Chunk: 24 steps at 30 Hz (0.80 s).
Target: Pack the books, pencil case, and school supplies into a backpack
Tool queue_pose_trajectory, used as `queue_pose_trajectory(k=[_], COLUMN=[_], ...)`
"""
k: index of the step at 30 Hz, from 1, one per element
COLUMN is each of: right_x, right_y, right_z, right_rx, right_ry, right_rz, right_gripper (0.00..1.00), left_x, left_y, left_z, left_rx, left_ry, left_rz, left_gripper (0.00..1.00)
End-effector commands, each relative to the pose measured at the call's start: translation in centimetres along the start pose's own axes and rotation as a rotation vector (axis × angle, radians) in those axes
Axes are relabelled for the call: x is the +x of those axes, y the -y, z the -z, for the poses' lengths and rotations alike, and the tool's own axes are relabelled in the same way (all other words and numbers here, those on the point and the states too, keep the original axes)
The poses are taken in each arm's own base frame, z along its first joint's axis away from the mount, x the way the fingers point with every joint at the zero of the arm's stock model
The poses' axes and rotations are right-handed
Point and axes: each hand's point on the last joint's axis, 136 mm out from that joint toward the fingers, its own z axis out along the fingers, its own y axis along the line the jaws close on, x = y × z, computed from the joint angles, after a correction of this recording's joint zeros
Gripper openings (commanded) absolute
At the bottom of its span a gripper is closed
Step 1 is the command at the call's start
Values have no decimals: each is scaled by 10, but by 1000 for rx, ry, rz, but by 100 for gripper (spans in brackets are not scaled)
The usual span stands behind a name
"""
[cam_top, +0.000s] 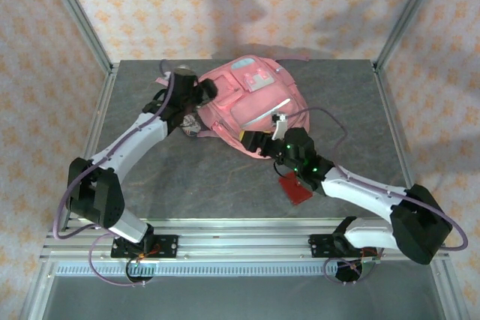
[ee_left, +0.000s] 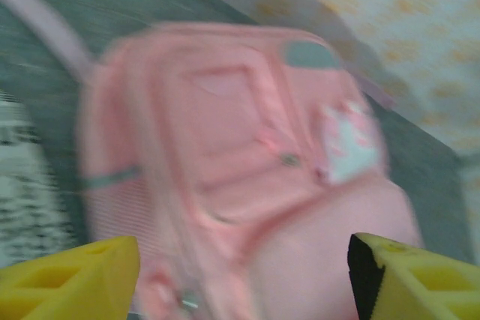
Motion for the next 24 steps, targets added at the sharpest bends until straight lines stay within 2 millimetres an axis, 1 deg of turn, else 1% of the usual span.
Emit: queue_pose_trajectory(k=[1,3,5,10,13,15,19,24], right_x=[-7,-8,-8,-6,-6,-6,-8,-12], right_y=[-1,0,1,6,9,12,15,17], right_z=[14,17,19,23,27,31,38,43], right_rx=[12,20,27,44,57,66,83,104], right_ry=[43,47,50,53,61,69,92,111], right_rz=[19,21,21,8,-2,-5,-3,3], right_gripper=[68,68,68,68,68,68,68,68], left_x=[-11,-14,-15,-15,-9,-5,3,26], left_y=[-73,-91,-101,-113,-120,-131,-144,-163], left_z=[-5,-17,-29,-67,-91,-105,-124,-142], left_rx=[-206,-269,-313,-364,-387,-439,-489,-541], left_ry=[29,23,9,-29,-77,-93,-117,-183], left_rz=[7,2,-4,15,35,31,38,38], left_gripper=[77,80,83,85,86,86,86,81])
